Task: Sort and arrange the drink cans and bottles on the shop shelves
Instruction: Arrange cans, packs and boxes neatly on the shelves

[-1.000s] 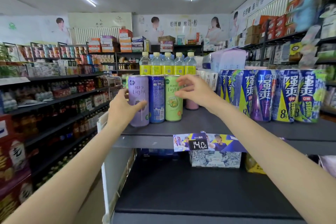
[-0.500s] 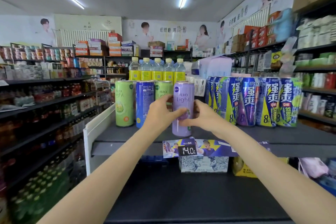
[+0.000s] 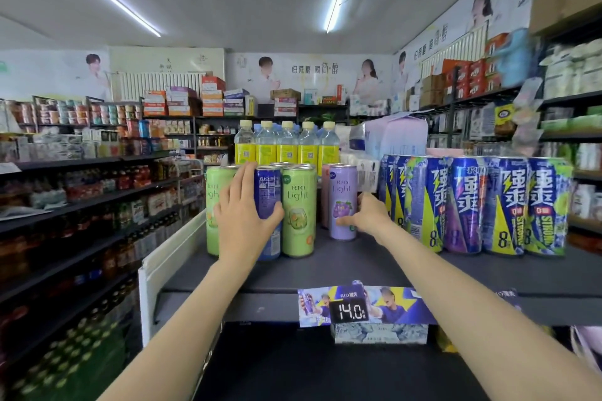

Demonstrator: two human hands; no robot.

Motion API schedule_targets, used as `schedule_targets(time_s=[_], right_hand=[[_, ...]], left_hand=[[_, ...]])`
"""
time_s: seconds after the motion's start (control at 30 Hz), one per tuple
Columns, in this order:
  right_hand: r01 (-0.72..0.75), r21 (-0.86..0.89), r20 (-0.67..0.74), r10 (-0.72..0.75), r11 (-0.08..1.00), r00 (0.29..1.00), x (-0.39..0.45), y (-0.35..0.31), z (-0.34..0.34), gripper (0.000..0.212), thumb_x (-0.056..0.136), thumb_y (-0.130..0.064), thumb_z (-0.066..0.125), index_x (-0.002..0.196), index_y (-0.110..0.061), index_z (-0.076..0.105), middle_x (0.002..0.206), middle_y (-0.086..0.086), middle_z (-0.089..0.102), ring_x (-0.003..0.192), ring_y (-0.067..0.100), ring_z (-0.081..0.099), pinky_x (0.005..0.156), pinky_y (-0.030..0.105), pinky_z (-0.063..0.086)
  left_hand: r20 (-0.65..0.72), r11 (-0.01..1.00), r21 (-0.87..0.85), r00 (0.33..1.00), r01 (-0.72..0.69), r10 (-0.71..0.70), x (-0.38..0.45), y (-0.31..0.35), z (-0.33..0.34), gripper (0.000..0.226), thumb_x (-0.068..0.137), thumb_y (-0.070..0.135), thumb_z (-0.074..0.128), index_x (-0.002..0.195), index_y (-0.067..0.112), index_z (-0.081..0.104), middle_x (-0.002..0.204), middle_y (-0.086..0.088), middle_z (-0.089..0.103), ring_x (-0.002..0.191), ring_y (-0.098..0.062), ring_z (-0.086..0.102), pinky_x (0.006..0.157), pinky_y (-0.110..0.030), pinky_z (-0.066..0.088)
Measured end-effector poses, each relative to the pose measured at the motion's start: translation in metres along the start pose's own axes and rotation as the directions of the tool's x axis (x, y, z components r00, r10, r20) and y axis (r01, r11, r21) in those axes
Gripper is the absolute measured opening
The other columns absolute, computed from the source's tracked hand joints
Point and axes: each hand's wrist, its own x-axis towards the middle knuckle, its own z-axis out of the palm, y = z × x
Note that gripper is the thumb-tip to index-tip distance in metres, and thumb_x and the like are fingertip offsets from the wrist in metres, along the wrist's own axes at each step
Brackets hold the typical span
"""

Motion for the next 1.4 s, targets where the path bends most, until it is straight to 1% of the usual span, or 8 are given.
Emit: schedule_targets(time_s=[0.37,0.73,0.93,1.07,1.2,1.3,1.33,1.4], right_hand=[[-0.006,0.117,-0.021,0.009,0.993,1.0,0.015,0.009,0.012,0.049,0.073,-0.011,0.079,0.114,-0.004,0.053,0.118,0.014,0.061,0.108,0.027,0.058,0.095,0.043,0.047],[-0.002,0.159,0.055,-0.007,0.987,0.998,0.014,0.009,0.015,0.046,0.082,-0.008,0.069,0.123,-0.005,0.047,0.125,0.014,0.056,0.113,0.025,0.054,0.097,0.035,0.045],[0.017,0.076,0.047,-0.021,0.997,0.999,0.016,0.007,0.021,0.045,0.086,-0.011,0.064,0.126,-0.004,0.044,0.126,0.015,0.053,0.114,0.027,0.052,0.097,0.033,0.043],[0.01,0.047,0.057,-0.012,0.999,0.998,0.014,0.007,0.022,0.048,0.087,-0.013,0.063,0.128,-0.003,0.04,0.128,0.017,0.052,0.116,0.03,0.051,0.099,0.037,0.043],[-0.002,0.069,-0.017,0.004,0.998,1.0,0.009,0.001,0.013,0.055,0.085,-0.018,0.068,0.128,0.0,0.04,0.13,0.016,0.051,0.118,0.03,0.05,0.095,0.035,0.042],[0.167,0.151,-0.235,-0.129,0.974,0.963,-0.002,-0.022,-0.009,0.057,0.083,-0.019,0.07,0.13,-0.002,0.043,0.127,0.01,0.052,0.116,0.024,0.051,0.094,0.032,0.041],[0.231,0.201,-0.225,-0.185,0.952,0.957,-0.007,-0.031,-0.014,0.054,0.083,-0.019,0.07,0.128,-0.003,0.046,0.122,0.007,0.054,0.111,0.021,0.053,0.091,0.03,0.043],[0.283,0.284,-0.036,-0.285,0.916,0.958,-0.022,-0.047,-0.017,0.051,0.082,-0.02,0.07,0.126,-0.005,0.049,0.116,0.004,0.057,0.104,0.018,0.056,0.087,0.031,0.049]], left_hand=[[-0.034,0.999,-0.039,0.999,-0.017,0.015,0.0,-0.006,0.011,0.081,0.072,0.052,0.037,0.144,0.016,0.029,0.148,-0.002,0.034,0.127,-0.026,0.038,0.097,-0.041,0.032],[-0.019,0.997,-0.072,1.0,-0.024,0.022,-0.001,-0.005,0.009,0.084,0.072,0.054,0.034,0.146,0.017,0.023,0.151,-0.001,0.028,0.128,-0.023,0.035,0.099,-0.04,0.031],[-0.017,0.991,-0.128,0.999,-0.05,0.049,-0.002,-0.003,0.007,0.076,0.085,0.028,0.058,0.147,0.013,0.017,0.153,-0.003,0.022,0.13,-0.022,0.03,0.105,-0.029,0.023],[-0.021,0.989,-0.137,0.999,-0.05,0.047,-0.002,-0.002,0.008,0.077,0.086,0.021,0.061,0.148,0.014,0.015,0.154,-0.002,0.021,0.136,-0.019,0.025,0.107,-0.024,0.019],[0.013,0.987,-0.157,1.0,-0.013,0.016,-0.005,-0.004,0.007,0.081,0.086,0.024,0.061,0.149,0.021,0.01,0.143,-0.009,0.037,0.128,-0.025,0.037,0.103,-0.039,0.036],[0.024,0.983,-0.185,1.0,-0.005,0.009,-0.006,-0.005,0.004,0.082,0.086,0.026,0.061,0.149,0.027,0.008,0.13,-0.007,0.049,0.114,-0.024,0.049,0.09,-0.037,0.044],[0.023,0.981,-0.194,1.0,-0.004,0.009,-0.007,-0.005,0.003,0.081,0.087,0.026,0.061,0.148,0.028,0.009,0.131,-0.006,0.049,0.113,-0.023,0.05,0.087,-0.035,0.044],[0.023,0.98,-0.199,1.0,0.008,-0.003,-0.007,-0.004,0.002,0.08,0.087,0.027,0.061,0.149,0.029,0.01,0.136,-0.004,0.045,0.115,-0.022,0.049,0.085,-0.034,0.043]])
